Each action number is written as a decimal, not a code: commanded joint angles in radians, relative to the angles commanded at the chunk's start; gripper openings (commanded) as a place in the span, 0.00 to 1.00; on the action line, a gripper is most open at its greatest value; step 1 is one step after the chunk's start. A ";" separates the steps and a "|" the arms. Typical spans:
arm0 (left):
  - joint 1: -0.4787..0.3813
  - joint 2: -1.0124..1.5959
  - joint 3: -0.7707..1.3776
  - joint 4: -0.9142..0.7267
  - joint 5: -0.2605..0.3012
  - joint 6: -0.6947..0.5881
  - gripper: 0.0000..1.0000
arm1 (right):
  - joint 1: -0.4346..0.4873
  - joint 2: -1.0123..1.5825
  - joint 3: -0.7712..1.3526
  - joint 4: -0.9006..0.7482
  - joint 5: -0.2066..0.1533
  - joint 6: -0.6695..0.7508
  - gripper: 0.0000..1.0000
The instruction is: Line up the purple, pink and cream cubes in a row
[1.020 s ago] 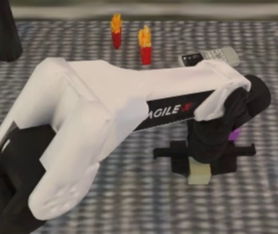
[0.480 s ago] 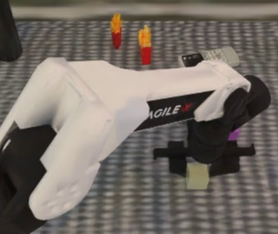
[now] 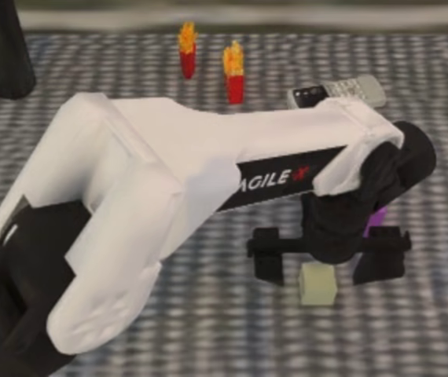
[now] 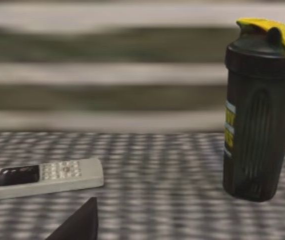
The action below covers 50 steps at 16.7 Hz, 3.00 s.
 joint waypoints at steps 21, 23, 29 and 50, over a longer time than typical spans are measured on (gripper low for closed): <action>0.056 -0.066 0.161 -0.229 -0.001 0.060 1.00 | 0.000 0.000 0.000 0.000 0.000 0.000 1.00; 0.118 -0.100 0.105 -0.208 0.000 0.157 1.00 | 0.000 0.000 0.000 0.000 0.000 0.000 1.00; 0.398 -0.254 -0.157 -0.120 0.009 0.585 1.00 | 0.000 0.000 0.000 0.000 0.000 0.000 1.00; 0.804 -0.435 -0.622 0.169 0.021 1.188 1.00 | 0.000 0.000 0.000 0.000 0.000 0.000 1.00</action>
